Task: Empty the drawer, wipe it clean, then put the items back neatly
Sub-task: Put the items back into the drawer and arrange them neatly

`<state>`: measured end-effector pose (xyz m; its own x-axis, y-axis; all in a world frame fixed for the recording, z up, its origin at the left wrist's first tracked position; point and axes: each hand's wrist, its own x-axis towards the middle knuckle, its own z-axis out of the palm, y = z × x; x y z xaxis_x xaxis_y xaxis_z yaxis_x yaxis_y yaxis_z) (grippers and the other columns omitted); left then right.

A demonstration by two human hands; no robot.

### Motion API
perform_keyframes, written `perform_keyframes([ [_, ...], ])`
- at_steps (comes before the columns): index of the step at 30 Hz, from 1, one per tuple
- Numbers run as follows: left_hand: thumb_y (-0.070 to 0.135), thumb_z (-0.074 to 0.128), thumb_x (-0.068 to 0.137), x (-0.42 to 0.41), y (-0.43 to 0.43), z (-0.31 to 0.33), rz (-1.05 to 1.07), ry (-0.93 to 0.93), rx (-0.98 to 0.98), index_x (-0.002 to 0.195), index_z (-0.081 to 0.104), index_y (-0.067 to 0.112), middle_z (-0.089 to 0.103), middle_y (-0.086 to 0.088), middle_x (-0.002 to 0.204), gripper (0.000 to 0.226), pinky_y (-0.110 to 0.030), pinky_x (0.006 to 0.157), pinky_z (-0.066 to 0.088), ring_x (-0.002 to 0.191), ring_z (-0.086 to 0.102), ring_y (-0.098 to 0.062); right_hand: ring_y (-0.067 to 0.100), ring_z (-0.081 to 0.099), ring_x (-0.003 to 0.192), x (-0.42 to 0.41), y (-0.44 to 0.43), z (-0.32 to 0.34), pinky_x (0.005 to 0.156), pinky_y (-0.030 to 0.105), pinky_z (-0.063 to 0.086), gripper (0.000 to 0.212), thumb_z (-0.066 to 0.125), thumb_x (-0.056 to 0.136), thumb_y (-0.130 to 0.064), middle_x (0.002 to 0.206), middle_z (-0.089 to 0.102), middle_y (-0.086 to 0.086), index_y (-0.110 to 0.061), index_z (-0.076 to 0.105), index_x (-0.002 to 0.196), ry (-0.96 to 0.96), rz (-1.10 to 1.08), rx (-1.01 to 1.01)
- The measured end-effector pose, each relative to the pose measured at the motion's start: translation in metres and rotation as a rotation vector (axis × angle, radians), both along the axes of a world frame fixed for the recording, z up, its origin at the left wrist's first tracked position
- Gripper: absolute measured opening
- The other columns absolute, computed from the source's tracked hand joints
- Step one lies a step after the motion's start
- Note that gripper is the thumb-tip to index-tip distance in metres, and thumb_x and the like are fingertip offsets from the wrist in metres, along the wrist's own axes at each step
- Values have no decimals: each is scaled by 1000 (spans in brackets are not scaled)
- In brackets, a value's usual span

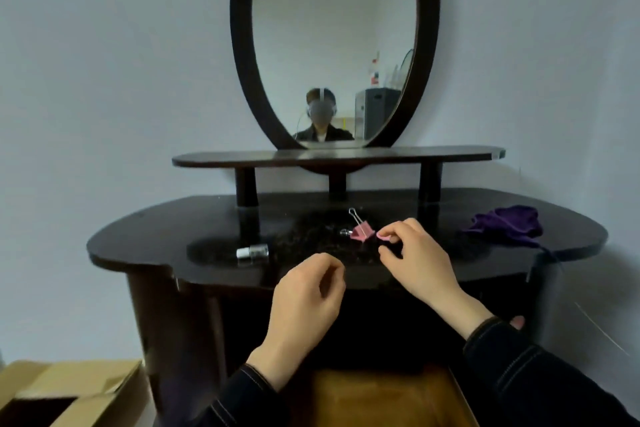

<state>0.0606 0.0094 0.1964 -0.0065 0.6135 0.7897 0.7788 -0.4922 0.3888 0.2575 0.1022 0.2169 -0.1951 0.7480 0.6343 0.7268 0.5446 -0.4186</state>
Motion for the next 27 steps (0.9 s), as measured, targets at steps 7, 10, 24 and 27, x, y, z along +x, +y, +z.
perform_keyframes([
  [7, 25, 63, 87, -78, 38, 28, 525, 159, -371, 135, 50, 25, 48, -3, 132, 49, -44, 102, 40, 128, 40, -31, 14, 49, 105, -8, 29, -9, 71, 22, 48, 44, 68, 86, -37, 120, 48, -9, -28, 56, 126, -261, -174, 152],
  [10, 21, 53, 93, -94, 55, 23, 517, 130, -496, 131, 54, 24, 55, -3, 125, 38, -40, 94, 43, 119, 48, -30, 19, 49, 115, -13, 36, -6, 90, 30, 47, 52, 60, 88, -46, 129, 50, -5, -25, 52, 135, -355, -178, 207],
  [24, 12, 54, 99, -40, 127, 27, -32, -229, -450, 119, 56, 21, 61, -8, 92, 21, -16, 66, 46, 76, 64, -13, 31, 44, 136, -42, 93, 6, 105, 47, 42, 86, 48, 89, -72, 157, 39, 0, -33, 16, 159, -370, -56, -230],
  [27, 5, 53, 98, -42, 124, 29, -131, -467, -489, 109, 64, 13, 59, -4, 76, 17, -23, 56, 47, 60, 62, -11, 24, 50, 128, -46, 94, 7, 101, 43, 41, 65, 48, 95, -62, 145, 53, -5, -33, 34, 152, -424, 21, -166],
])
